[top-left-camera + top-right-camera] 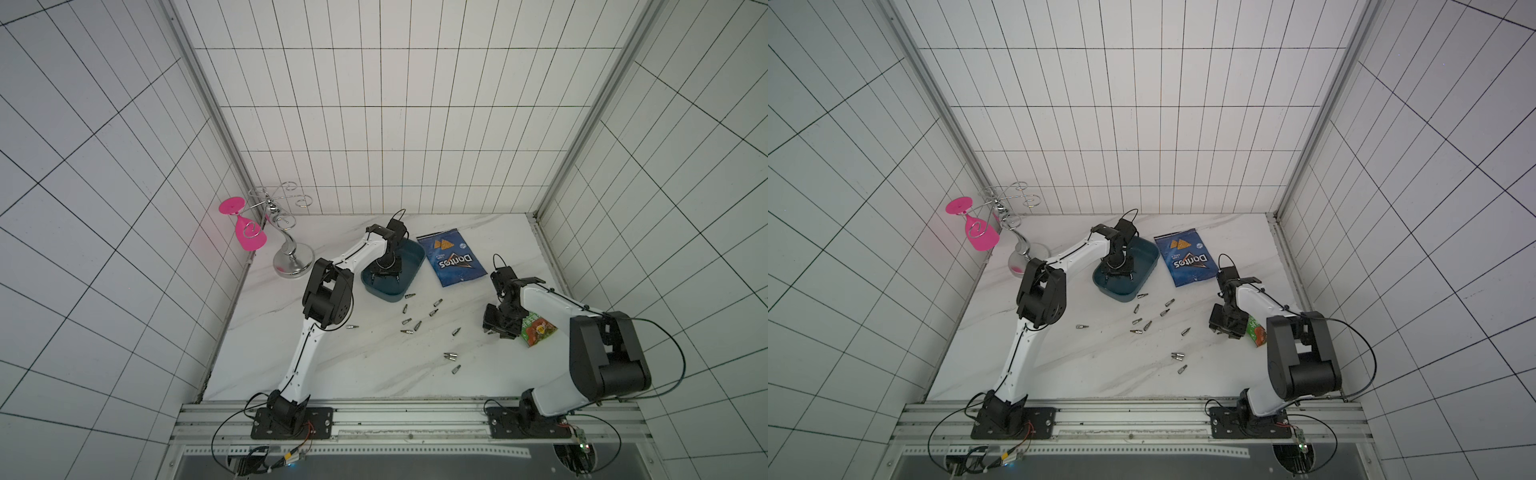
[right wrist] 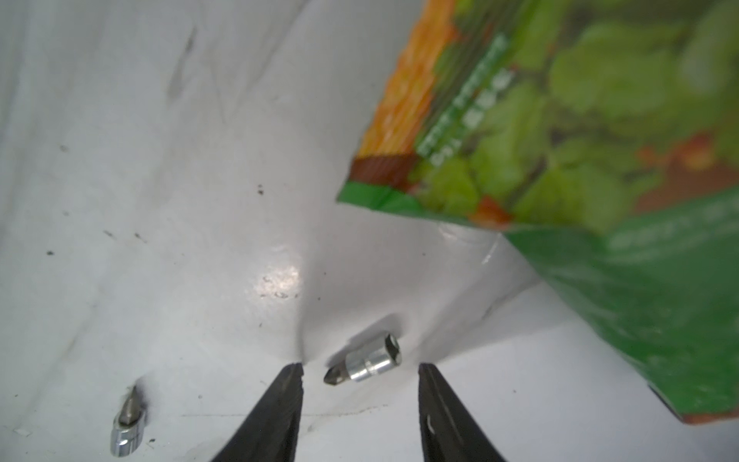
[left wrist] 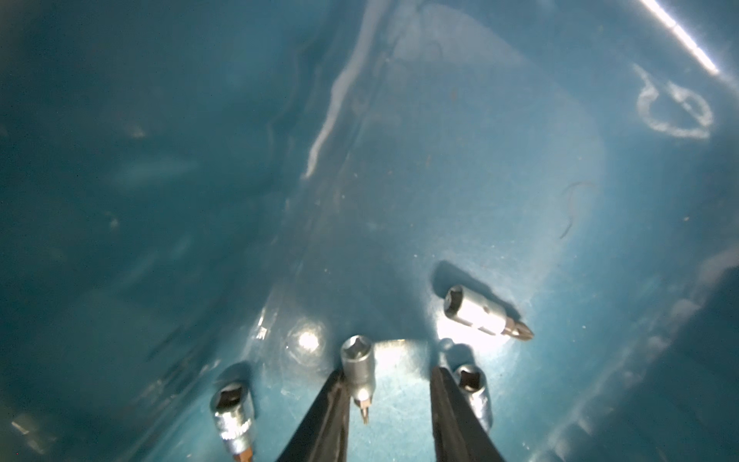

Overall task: Put the bit on the desktop into the storage box
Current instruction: Place the screwdriver bit in the storage box.

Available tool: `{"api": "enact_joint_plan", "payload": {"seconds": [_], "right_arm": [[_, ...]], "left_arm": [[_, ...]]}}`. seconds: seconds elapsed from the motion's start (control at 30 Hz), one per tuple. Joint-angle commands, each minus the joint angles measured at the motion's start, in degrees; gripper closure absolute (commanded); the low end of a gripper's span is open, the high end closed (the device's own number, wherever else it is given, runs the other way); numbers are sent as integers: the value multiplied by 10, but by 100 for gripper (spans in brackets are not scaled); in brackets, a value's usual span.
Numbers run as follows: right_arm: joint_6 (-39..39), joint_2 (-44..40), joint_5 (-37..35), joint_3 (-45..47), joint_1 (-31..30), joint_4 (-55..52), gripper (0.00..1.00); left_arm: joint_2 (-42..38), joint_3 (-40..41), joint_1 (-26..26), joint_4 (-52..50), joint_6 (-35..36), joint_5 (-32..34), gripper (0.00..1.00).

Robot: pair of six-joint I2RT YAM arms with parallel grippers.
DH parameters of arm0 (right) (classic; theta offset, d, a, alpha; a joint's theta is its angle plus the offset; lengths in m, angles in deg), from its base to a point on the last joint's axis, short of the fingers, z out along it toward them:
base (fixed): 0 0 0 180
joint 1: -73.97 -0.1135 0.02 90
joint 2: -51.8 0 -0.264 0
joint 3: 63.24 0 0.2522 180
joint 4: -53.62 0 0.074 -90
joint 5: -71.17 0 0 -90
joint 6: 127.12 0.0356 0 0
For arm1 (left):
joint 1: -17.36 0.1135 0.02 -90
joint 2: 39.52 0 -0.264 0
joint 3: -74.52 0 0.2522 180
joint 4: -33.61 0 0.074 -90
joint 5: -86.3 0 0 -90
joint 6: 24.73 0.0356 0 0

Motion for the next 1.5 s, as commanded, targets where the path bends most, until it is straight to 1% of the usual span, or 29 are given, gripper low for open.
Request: {"api": "enact_joint_plan", "payload": {"seconds": [0.0,0.3,0.5,0.6,0.8,1.0,1.07,1.2,1.33,1.47], "right_arm": [[6,11,0,3,7,7,53],[3,33,3,3,7,9,63],[0,37,3,6,7,12,70],[-1,44,6,8,7,12,76],[-5,52,13,0,7,14,89],[-8,57,24,-7,8,17,100],[-10,47,24,-15,7,11,100],[-24,22,13,-64,0,-20,100],[-51,35,-5,-173,-21,-76,100],[-78,82,-21,-301,-59,-113,100]], "left_arm": [[-20,-4,-3,4,0,15,62],[-68,-3,-2,-4,2,30,61],[-106,-2,-1,-24,0,47,60],[-131,10,0,-37,-2,55,59],[-210,99,3,-35,-10,66,55],[-297,208,12,-24,-28,68,54],[-326,245,13,-21,-34,66,54],[-371,312,14,-20,-56,62,54],[-411,374,14,-14,-82,58,54],[-438,418,14,-11,-101,59,51]]}}
